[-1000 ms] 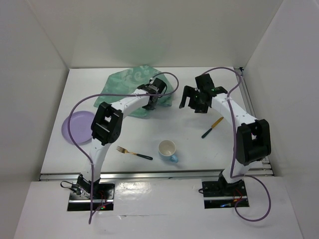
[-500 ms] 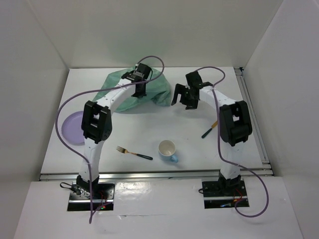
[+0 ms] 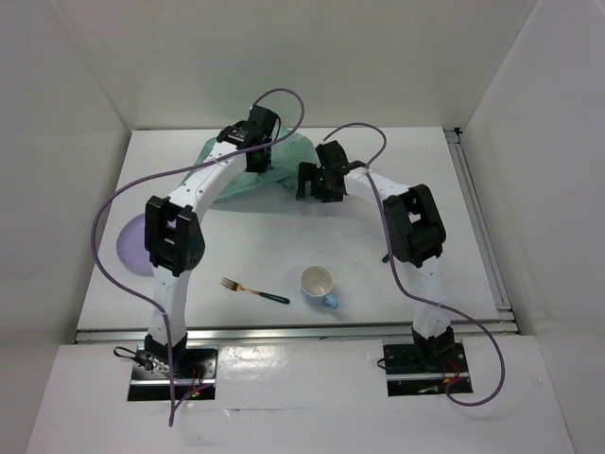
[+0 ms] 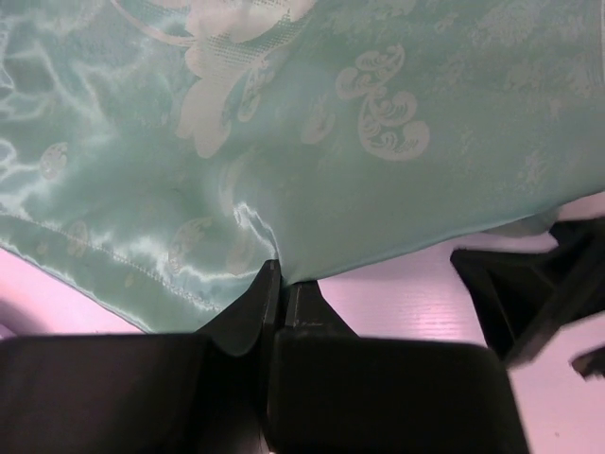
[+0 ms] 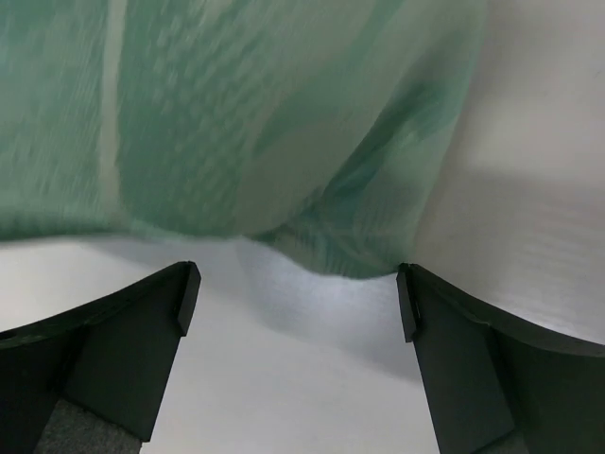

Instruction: Set the dinner table for one person

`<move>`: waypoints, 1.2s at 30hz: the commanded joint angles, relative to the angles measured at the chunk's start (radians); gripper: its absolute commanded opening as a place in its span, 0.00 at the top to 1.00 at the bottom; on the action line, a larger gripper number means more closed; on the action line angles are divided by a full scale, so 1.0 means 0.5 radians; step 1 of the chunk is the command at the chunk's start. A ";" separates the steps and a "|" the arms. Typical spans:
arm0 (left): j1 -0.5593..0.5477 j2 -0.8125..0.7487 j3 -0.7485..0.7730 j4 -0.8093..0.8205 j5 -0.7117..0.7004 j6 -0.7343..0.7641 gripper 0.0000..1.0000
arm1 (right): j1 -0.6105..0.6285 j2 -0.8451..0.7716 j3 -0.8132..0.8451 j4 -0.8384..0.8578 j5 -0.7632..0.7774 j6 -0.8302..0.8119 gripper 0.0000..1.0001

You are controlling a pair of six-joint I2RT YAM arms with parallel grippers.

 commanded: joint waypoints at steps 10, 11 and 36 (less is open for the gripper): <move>0.021 -0.232 0.118 -0.042 -0.050 0.113 1.00 | 0.031 0.043 -0.017 0.320 0.636 0.094 0.01; 0.040 -0.232 0.118 -0.042 -0.050 0.113 1.00 | 0.031 0.079 0.032 0.268 0.608 0.042 0.01; -0.068 -0.499 -0.317 0.025 0.146 0.214 1.00 | -0.297 -0.813 -0.237 0.001 0.130 -0.639 1.00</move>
